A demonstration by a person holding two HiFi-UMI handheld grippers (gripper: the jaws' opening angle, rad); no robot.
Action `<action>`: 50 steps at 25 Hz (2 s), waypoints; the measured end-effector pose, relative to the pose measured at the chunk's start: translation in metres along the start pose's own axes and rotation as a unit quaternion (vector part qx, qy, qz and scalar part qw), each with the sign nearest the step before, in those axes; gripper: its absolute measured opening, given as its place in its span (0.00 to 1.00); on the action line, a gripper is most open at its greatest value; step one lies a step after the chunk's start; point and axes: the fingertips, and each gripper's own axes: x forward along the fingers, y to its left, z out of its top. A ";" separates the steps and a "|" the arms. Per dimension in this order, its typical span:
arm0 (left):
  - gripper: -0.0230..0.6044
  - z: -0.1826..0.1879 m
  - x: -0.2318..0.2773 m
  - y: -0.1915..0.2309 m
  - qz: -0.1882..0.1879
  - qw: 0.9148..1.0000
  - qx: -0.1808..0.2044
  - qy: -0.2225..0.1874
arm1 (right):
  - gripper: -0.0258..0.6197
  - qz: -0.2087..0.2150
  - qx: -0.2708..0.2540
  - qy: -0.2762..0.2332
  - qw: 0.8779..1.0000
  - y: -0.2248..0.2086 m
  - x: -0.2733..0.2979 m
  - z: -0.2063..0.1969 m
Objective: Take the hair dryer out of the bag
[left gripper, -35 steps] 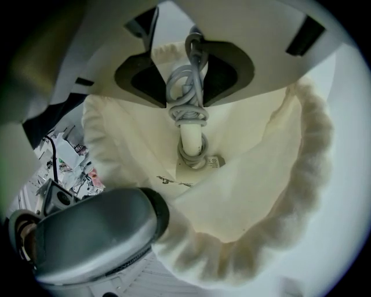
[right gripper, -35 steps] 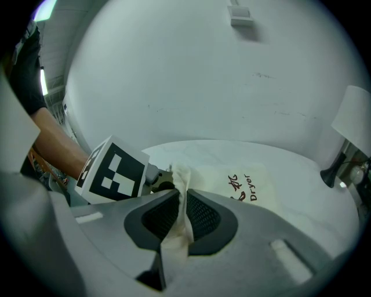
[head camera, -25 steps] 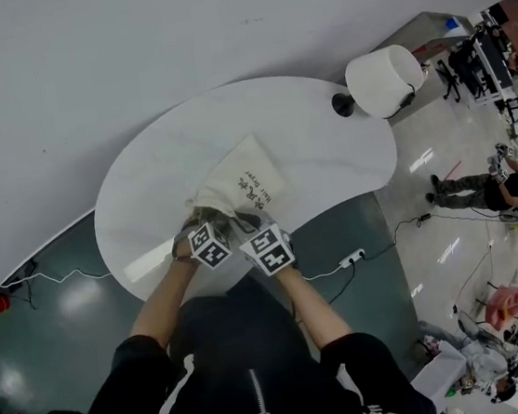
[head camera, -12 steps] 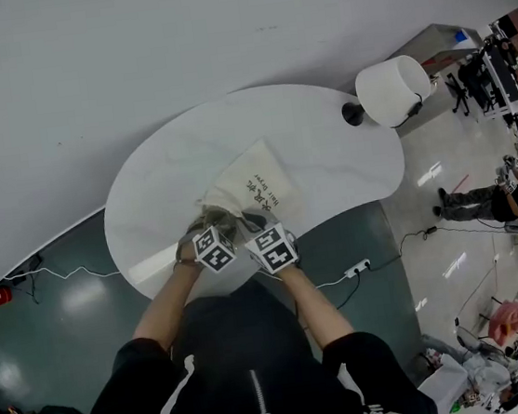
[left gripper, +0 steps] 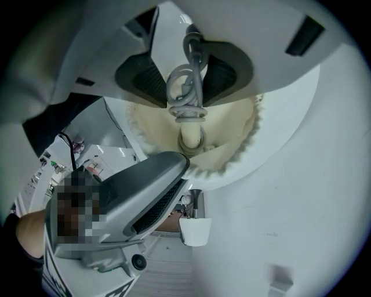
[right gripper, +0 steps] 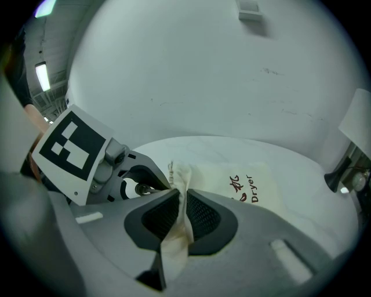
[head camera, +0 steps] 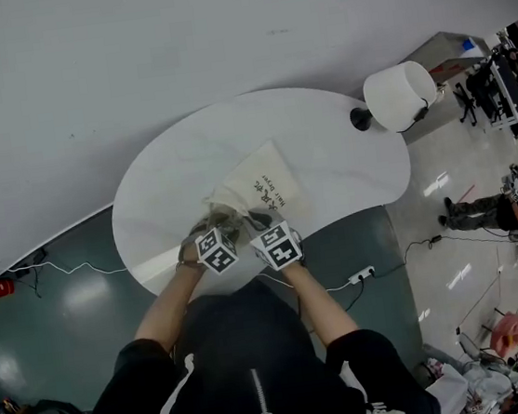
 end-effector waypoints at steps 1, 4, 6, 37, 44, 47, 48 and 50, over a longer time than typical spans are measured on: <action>0.35 -0.001 -0.002 0.000 0.002 1.000 0.001 0.001 | 0.10 -0.002 -0.004 0.000 1.000 -0.001 0.001 -0.002; 0.35 -0.007 -0.004 -0.001 0.004 1.000 -0.002 0.004 | 0.10 -0.002 -0.008 0.004 1.000 -0.003 0.003 -0.004; 0.35 -0.009 -0.007 -0.003 0.002 1.000 -0.007 0.003 | 0.10 0.000 -0.010 0.005 1.000 -0.002 0.004 -0.005; 0.35 -0.051 -0.031 -0.016 0.027 0.999 -0.045 0.013 | 0.10 0.015 -0.024 0.006 1.000 0.005 0.005 -0.010; 0.35 -0.064 -0.038 -0.019 0.027 0.998 -0.053 0.016 | 0.10 0.019 -0.025 0.006 0.999 0.006 0.004 -0.010; 0.35 -0.070 -0.041 -0.019 0.028 0.998 -0.058 0.019 | 0.10 0.021 -0.025 0.005 0.999 0.005 0.004 -0.010; 0.35 -0.072 -0.041 -0.019 0.028 0.998 -0.059 0.020 | 0.10 0.021 -0.026 0.005 0.999 0.005 0.005 -0.010; 0.35 -0.076 -0.042 -0.019 0.029 0.998 -0.060 0.022 | 0.10 0.022 -0.027 0.004 0.999 0.004 0.005 -0.010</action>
